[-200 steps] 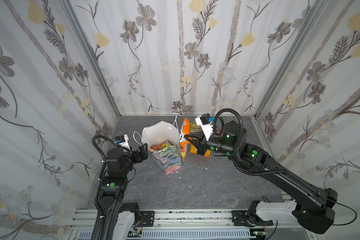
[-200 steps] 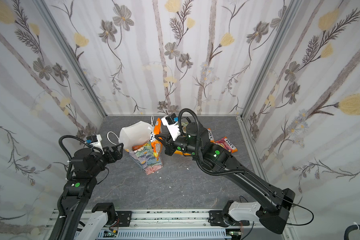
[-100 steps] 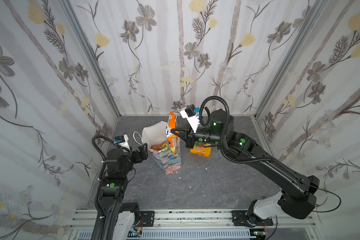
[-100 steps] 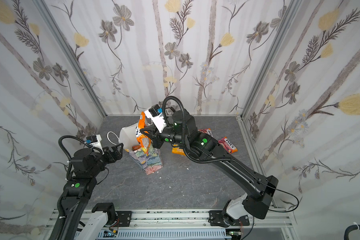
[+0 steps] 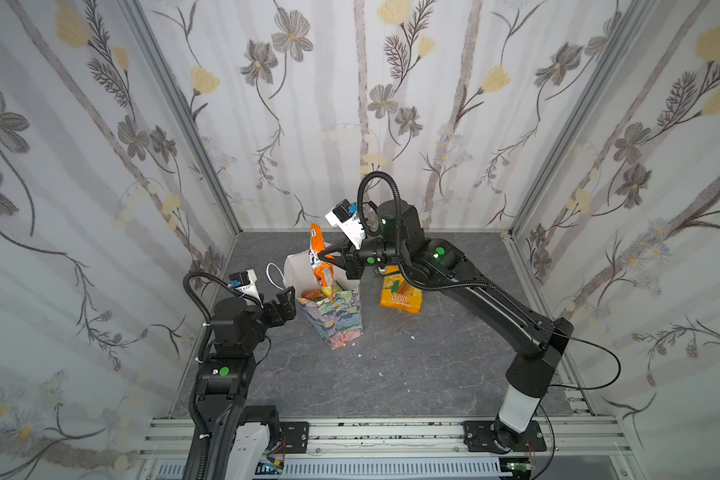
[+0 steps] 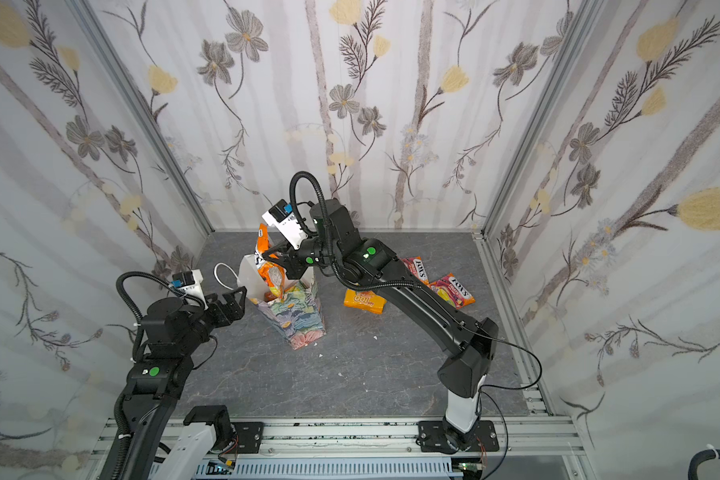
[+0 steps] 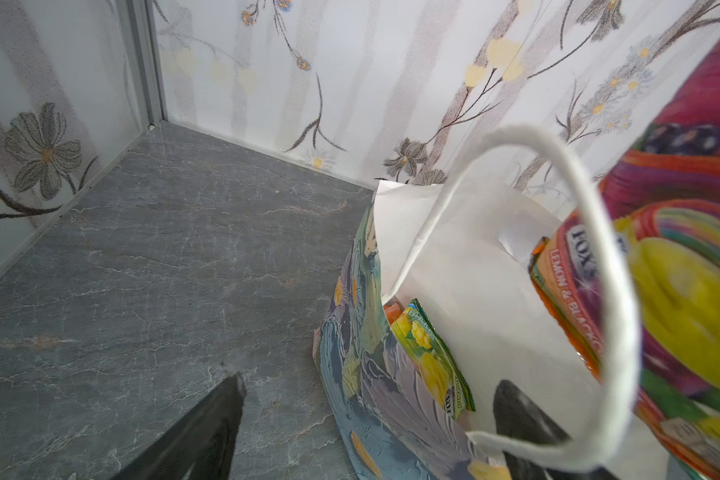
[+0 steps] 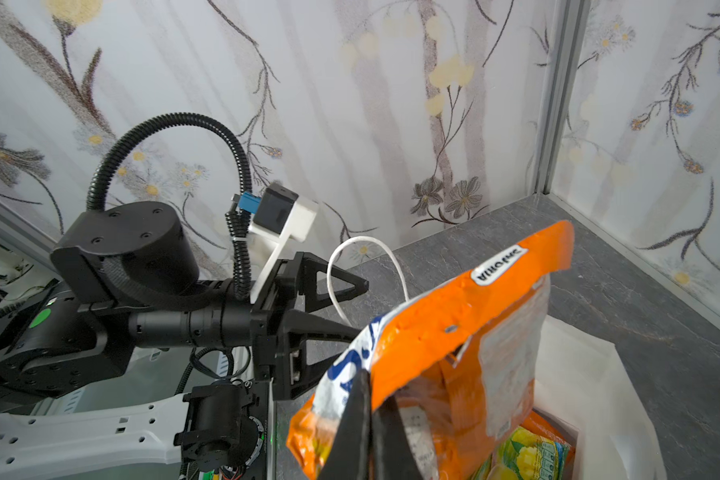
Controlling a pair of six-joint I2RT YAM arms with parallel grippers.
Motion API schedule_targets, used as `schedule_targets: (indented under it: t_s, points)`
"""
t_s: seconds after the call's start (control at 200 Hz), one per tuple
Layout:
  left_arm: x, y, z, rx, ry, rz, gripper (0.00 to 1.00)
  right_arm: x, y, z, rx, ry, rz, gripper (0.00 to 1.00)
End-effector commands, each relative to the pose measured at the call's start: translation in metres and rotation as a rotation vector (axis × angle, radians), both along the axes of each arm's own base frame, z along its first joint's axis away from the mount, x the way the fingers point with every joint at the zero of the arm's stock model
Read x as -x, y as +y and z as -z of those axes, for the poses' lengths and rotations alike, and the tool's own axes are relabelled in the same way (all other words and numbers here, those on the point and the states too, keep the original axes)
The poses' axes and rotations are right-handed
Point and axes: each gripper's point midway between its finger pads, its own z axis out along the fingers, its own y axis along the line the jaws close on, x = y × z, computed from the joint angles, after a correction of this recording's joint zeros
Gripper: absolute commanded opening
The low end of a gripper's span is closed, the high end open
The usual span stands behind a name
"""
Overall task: Place the snacks into the paper bag
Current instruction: 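Carry the orange packet over the paper bag opening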
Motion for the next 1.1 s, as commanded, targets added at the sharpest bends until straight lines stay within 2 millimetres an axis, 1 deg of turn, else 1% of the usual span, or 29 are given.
schedule_targets:
  t_s: [0.0,0.11,0.12,0.14,0.35,0.445,0.56,0.714,0.904,1.094]
  points:
    - [-0.001,-0.001,-0.005,-0.001,-0.024,0.006,0.94,-0.006,0.001,-0.005,-0.031,0.003,-0.033,0.00]
    - [-0.002,-0.001,-0.005,-0.001,-0.023,0.007,0.94,-0.009,0.006,0.000,-0.027,0.022,-0.043,0.00]
    - [-0.002,-0.001,-0.004,-0.001,-0.022,0.006,0.94,-0.020,0.000,0.001,-0.027,0.024,-0.022,0.00]
    - [-0.001,-0.001,-0.005,-0.001,-0.024,0.008,0.93,-0.024,-0.002,0.001,-0.028,0.025,-0.015,0.00]
    - [-0.002,-0.001,-0.005,-0.001,-0.023,0.009,0.93,-0.032,-0.001,0.001,-0.032,0.024,-0.004,0.00]
    - [-0.002,-0.002,-0.004,0.000,-0.020,0.010,0.93,-0.043,0.002,-0.001,-0.029,0.014,0.029,0.00]
    - [-0.002,-0.002,-0.003,0.000,-0.018,0.011,0.94,-0.049,0.007,0.003,-0.022,0.019,0.030,0.00]
    - [-0.002,-0.001,-0.004,-0.001,-0.020,0.009,0.94,-0.050,0.010,0.011,-0.006,0.032,0.025,0.00]
    - [-0.002,-0.002,-0.004,0.000,-0.020,0.011,0.94,-0.037,0.013,0.016,0.018,0.021,-0.022,0.00]
    - [-0.002,-0.002,-0.004,0.000,-0.020,0.010,0.94,-0.034,0.018,0.021,0.025,0.023,-0.036,0.00]
